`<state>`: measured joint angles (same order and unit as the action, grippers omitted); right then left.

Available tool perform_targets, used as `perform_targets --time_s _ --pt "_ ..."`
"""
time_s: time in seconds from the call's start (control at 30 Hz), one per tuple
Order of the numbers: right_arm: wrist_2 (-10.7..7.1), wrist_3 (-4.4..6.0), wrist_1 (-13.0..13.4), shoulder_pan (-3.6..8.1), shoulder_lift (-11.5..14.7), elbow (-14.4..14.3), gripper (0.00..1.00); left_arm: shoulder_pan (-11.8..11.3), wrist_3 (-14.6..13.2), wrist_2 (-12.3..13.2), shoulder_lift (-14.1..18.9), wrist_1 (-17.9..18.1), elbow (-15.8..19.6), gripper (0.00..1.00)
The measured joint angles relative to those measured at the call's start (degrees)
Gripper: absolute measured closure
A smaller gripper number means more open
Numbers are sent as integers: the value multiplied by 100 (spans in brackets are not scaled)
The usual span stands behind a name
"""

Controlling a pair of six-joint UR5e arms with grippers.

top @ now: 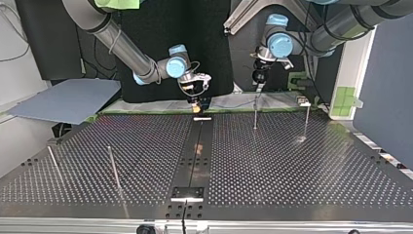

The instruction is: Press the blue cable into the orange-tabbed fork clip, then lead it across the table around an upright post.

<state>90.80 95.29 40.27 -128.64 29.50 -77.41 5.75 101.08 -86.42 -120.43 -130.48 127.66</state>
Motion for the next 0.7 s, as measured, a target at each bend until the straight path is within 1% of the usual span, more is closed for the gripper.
perform_targets --time_s 0.2,0.3,0.4,0.5,0.7 --pt "0 0 -2 1 0 0 100 6 -187 -286 0 -148 1 1" --pt "0 0 -7 1 0 0 100 12 -234 -446 0 -171 1 1" --pt "0 0 -19 -2 0 0 100 16 -250 -545 0 -178 2 1" --pt "0 0 -24 -1 0 0 100 17 -255 -575 -1 -180 2 1" --pt "-7 0 -27 -6 0 0 100 17 -258 -556 1 -175 1 1"
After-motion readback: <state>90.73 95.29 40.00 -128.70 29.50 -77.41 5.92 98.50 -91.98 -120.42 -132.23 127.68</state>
